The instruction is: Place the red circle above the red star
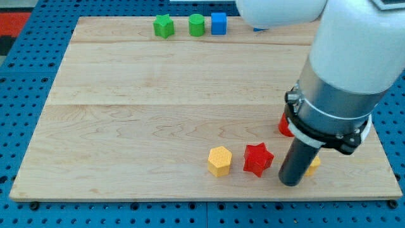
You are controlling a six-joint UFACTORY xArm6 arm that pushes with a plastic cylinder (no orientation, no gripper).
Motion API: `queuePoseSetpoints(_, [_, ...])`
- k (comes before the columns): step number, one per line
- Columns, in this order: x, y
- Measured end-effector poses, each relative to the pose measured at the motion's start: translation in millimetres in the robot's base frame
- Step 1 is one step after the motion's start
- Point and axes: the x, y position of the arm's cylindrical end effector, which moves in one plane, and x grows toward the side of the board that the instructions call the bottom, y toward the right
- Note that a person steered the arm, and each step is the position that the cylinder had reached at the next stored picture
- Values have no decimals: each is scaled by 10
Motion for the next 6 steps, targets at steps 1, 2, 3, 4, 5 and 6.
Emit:
queuePoseSetpoints(1, [226,70])
queuePoseSetpoints(2, [219,430])
queuePoseSetpoints(3, [104,934])
queuePoseSetpoints(4, [-253,1008])
queuePoseSetpoints(5, [-644,951])
queuePoseSetpoints(6, [-920,658])
